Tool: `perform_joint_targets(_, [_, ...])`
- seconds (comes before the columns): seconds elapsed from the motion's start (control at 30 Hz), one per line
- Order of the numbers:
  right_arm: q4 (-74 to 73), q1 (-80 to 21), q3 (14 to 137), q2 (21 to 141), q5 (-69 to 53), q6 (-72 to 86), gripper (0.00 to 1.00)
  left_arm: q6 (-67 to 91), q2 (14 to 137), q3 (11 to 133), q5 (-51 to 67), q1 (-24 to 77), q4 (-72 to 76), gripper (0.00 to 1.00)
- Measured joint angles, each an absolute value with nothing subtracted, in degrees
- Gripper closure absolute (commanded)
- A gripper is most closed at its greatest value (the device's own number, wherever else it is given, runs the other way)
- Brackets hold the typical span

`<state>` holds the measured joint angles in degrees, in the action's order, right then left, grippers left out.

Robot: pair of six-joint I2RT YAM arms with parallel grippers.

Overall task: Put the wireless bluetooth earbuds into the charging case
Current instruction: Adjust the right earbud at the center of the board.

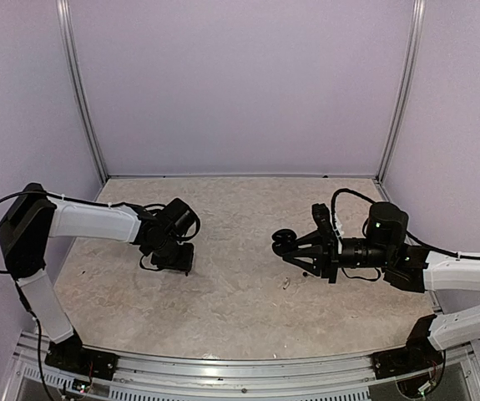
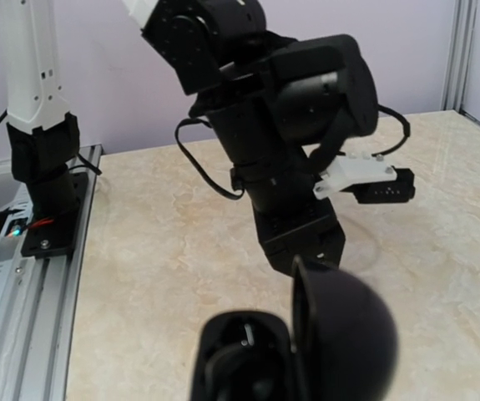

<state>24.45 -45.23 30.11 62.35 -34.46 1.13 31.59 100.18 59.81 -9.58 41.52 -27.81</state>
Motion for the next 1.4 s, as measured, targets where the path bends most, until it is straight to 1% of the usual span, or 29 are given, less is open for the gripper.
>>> perform_joint_targets(0.2, [23.8,-45.2,30.1,62.3,-34.5,1.1,1.00,29.7,103.5,63.3,-8.7,41.5,-29.5,0.57])
perform_joint_targets(0.33, [23.6,-45.2,30.1,62.3,-34.5,1.1,1.00,28.7,105.3,64.6,-8.3,41.5,-30.2,0.60])
perform_joint_targets(0.73, [23.4,-45.2,30.1,62.3,-34.5,1.1,1.00,25.6,106.6,65.0,-7.6,42.5,-31.1,0.85])
perform_joint_targets(0.87, [23.4,-45.2,30.2,62.3,-34.5,1.1,1.00,25.0,106.6,65.0,-8.2,44.7,-31.6,0.88])
perform_joint_targets(1.13, [23.4,-45.2,30.2,62.3,-34.6,1.1,1.00,25.0,105.8,63.8,-8.1,51.7,-31.7,0.89])
perform_joint_targets(1.4, [22.9,-45.2,30.5,62.3,-34.7,1.1,1.00,26.0,100.6,58.0,-4.8,61.6,-34.1,0.88])
